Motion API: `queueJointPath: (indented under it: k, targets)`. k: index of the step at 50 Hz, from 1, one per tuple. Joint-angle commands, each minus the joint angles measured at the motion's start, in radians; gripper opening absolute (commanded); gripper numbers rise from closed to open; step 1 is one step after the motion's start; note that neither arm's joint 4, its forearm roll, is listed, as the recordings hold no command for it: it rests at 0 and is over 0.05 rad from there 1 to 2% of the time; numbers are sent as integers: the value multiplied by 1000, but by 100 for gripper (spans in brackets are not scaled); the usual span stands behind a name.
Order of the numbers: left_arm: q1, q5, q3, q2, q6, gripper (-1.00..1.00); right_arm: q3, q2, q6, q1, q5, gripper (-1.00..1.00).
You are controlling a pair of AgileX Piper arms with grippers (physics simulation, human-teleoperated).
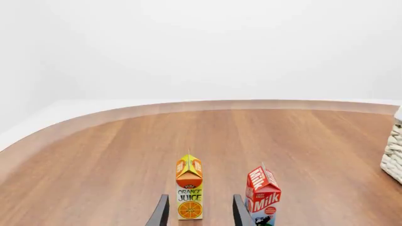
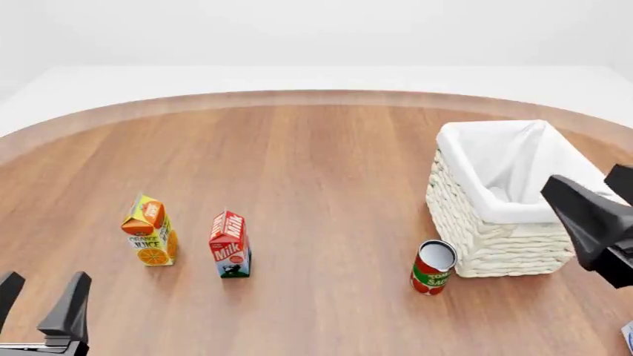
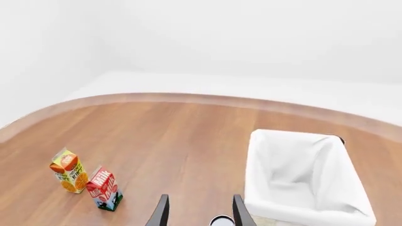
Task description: Pick the milk and place it in the basket.
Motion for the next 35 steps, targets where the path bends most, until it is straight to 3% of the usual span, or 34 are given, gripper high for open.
queueJointPath:
  k: [1, 8, 13, 32, 33, 35]
  targets:
    - [0, 0, 0, 0, 0, 100, -98, 127, 35, 62, 6, 100]
    - [0, 0, 0, 0, 0, 100, -150, 197, 21, 70, 14, 100]
    - [0, 0, 0, 0, 0, 100, -194, 248, 41, 81, 20, 100]
    - [0, 0, 0, 0, 0, 100, -291, 473, 143, 177, 14, 100]
    - [0, 0, 0, 0, 0, 100, -309, 516, 180, 200, 15, 100]
    - [0, 0, 0, 0, 0, 100, -315, 533, 200, 211, 13, 100]
